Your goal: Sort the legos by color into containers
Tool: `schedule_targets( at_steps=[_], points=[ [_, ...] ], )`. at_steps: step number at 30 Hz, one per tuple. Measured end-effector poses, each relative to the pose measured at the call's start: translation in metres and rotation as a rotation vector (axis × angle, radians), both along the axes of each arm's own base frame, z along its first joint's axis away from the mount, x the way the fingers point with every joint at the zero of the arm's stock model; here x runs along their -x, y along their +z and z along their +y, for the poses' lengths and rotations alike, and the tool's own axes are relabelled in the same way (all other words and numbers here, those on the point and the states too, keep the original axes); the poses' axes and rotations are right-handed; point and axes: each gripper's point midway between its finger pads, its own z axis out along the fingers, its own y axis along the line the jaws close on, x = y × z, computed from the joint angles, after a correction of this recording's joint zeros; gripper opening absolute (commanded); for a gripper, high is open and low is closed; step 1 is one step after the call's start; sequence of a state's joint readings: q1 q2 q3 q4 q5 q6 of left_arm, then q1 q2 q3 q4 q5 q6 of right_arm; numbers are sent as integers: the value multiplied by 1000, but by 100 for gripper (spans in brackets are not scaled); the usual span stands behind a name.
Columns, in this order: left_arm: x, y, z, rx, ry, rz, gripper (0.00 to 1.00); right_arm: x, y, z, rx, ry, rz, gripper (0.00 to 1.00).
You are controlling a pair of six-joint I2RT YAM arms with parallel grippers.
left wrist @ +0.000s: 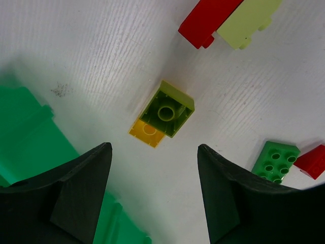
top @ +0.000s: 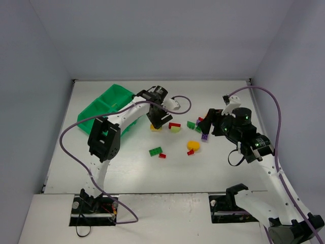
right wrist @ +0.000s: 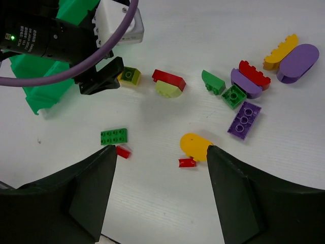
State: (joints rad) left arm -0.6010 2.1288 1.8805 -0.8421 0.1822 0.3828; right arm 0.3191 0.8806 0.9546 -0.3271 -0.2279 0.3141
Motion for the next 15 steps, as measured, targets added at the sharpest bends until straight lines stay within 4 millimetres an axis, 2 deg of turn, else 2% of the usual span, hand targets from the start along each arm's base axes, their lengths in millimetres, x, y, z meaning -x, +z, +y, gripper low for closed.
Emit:
schedule_targets(
  at_steps=[10,15],
  points=[
    [4,-22,-13,-46,-42,11,62,1,-1,0,3,0,7,68],
    [-2,-24,-17,-45,-40,-16,55,1,-2,0,3,0,7,68]
  ],
)
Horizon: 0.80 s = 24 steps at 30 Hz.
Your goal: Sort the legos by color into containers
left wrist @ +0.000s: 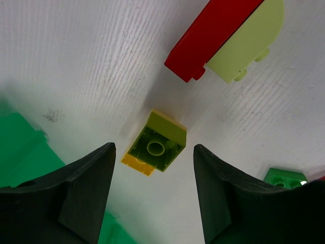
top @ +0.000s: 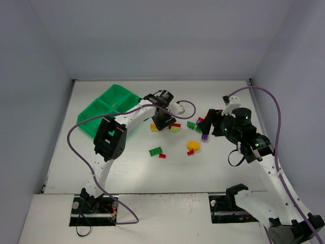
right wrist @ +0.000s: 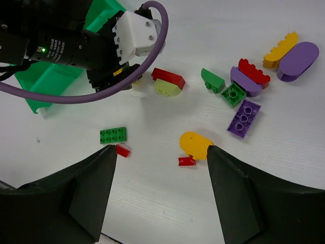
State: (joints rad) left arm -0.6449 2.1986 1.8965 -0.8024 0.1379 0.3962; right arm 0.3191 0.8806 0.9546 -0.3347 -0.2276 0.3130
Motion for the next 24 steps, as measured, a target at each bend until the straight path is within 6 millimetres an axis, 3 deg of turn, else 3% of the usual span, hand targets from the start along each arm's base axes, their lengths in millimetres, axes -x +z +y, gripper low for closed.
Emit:
schedule_targets(
  at_steps=[12,16,20,21,24],
  points=[
    [-4,0,-1,4,6,-17,52,0,1,0,-1,0,-2,68],
    [-2,-3,0,-1,10,-9,38,1,2,0,-3,0,-6,68],
    [-1,-4,1,-2,11,-5,32,2,3,-1,-5,0,-11,68],
    [-1,-4,1,-2,12,-5,21,2,4,-1,-5,0,-13,68],
    [-1,-3,0,4,19,-6,5,3,5,-1,-6,0,-16,68]
  ],
)
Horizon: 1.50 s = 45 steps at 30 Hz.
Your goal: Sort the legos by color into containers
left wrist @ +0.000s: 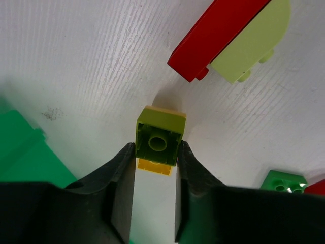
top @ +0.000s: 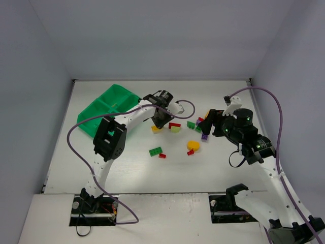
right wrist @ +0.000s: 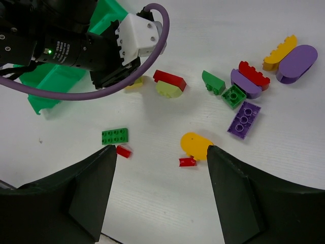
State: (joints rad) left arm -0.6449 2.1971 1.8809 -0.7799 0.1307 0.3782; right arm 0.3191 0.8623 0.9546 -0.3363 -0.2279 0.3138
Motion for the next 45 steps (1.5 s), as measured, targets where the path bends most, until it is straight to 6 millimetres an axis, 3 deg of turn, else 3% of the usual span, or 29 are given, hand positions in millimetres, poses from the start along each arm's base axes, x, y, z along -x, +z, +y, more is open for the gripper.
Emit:
schedule_targets(
  at_steps=[5,8,10,17,21,27,36,45],
  points=[
    [6,4,-7,70,37,37,1,1,1,0,-2,2,-3,68],
    [15,25,-17,229,94,83,0,2,1,3,-7,17,1,72],
    [19,50,-15,347,151,99,0,3,1,6,-15,37,5,75],
    [23,171,-5,864,275,59,0,1,19,34,-99,187,-41,80],
    [46,218,-23,1101,223,114,0,0,35,54,-162,294,-94,79],
    [74,241,-44,1313,176,312,0,-4,53,82,-255,457,-157,76],
    [92,281,-48,1457,82,409,0,-13,50,99,-298,545,-147,74],
    [102,285,-47,1472,51,450,0,-9,67,105,-337,596,-190,71]
  ],
)
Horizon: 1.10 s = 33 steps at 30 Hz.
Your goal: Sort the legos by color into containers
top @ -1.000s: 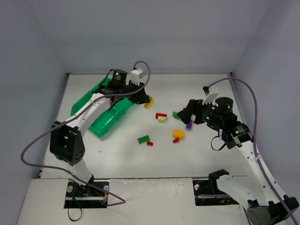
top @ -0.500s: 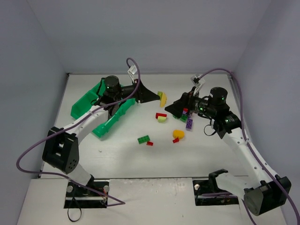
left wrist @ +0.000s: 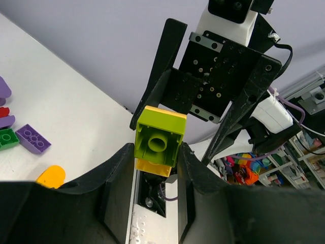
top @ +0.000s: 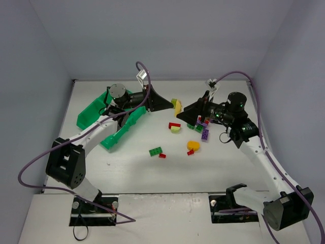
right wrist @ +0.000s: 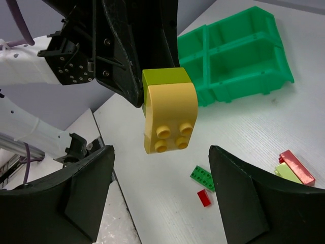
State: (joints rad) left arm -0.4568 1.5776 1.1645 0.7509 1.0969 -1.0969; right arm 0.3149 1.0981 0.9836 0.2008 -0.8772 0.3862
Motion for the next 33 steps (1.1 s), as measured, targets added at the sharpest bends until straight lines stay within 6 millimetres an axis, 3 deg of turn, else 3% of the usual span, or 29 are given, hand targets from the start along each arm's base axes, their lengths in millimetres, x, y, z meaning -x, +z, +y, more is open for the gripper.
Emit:
schedule_targets(
  at_steps=[13,19,22,29,33],
  points=[
    [10,7,-4,24,-43,-14,0,0,4,3,-16,25,-13,67],
    [12,5,-8,27,-65,-4,0,-1,6,4,-22,26,-17,61],
    [13,5,-9,27,-68,-3,0,-1,7,4,-25,26,-18,53],
    [13,6,-9,30,-74,-12,0,-1,8,5,-36,30,-12,8],
    [14,6,-9,30,-79,-17,0,-1,9,5,-37,29,-15,0]
  ],
)
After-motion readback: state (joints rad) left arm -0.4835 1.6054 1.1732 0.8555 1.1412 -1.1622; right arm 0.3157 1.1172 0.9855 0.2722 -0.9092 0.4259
